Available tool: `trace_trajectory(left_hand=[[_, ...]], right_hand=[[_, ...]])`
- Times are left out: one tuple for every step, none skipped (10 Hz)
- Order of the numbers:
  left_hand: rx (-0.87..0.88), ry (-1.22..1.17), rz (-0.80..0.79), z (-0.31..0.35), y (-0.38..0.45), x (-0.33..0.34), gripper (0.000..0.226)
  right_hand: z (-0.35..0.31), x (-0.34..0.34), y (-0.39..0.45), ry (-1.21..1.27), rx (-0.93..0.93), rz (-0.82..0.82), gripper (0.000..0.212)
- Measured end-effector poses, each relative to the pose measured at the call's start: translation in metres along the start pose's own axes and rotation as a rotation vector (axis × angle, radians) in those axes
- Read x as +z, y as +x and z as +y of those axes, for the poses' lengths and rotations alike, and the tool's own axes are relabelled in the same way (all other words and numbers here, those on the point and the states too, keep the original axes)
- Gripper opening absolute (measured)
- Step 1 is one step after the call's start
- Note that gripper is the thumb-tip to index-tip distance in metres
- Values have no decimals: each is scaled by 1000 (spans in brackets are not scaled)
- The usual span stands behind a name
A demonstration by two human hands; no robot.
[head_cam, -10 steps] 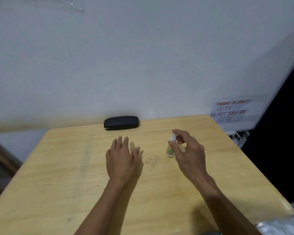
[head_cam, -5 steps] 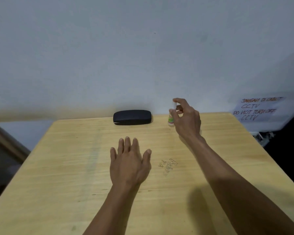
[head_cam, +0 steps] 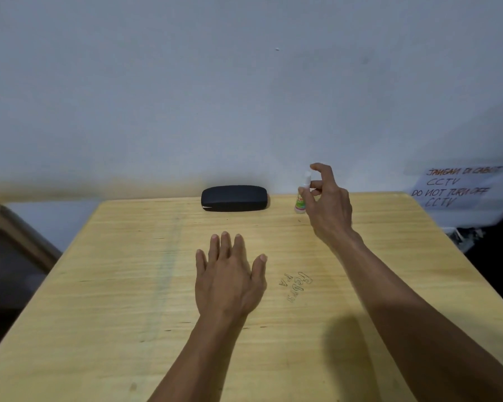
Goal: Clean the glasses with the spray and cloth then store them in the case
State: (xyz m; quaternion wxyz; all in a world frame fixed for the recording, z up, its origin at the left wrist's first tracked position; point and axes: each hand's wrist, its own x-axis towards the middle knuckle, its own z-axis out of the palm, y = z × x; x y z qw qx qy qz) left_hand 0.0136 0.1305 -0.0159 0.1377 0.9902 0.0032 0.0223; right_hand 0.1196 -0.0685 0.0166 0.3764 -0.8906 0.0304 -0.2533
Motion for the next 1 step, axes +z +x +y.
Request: trace_trajectory(left_hand=[[6, 8, 5, 1, -1, 1, 76]], right_hand=[[-3, -5, -3, 19, -4, -14, 38]])
